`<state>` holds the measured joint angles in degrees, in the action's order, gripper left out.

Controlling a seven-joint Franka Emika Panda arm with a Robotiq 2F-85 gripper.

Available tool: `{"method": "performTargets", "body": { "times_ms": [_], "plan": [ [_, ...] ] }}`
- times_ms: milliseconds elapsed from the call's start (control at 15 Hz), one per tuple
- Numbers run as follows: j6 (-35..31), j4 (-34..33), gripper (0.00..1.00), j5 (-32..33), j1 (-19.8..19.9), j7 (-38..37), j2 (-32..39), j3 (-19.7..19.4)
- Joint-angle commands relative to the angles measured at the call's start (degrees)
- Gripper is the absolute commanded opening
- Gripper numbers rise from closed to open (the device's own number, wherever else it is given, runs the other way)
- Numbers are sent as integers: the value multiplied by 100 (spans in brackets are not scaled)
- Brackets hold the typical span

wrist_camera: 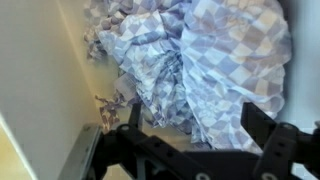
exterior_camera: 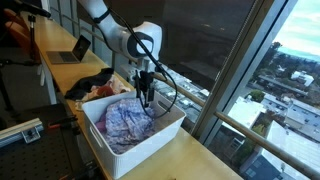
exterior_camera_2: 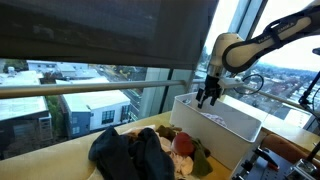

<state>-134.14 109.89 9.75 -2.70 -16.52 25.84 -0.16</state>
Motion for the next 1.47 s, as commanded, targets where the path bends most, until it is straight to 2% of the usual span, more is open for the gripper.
{"method": "performTargets", "body": {
  "times_ms": [0,200,467,933,1000,1067,1200,1400],
  "plan": [
    [-219,-166,100,-527,97,280,425,30],
    [-320,-93,100,-920,113,292,707,72],
    [-383,-40,100,-1340,321,391,1072,-4],
    [-348,-325,100,-1665,752,502,1750,-167],
    [-350,-350,97,-1668,773,512,1772,-164],
    [-349,-371,73,-1672,782,500,1795,-169],
    [-342,-382,68,-1653,775,497,1801,-189],
    [-321,-373,45,-1639,793,529,1737,-215]
  ]
}}
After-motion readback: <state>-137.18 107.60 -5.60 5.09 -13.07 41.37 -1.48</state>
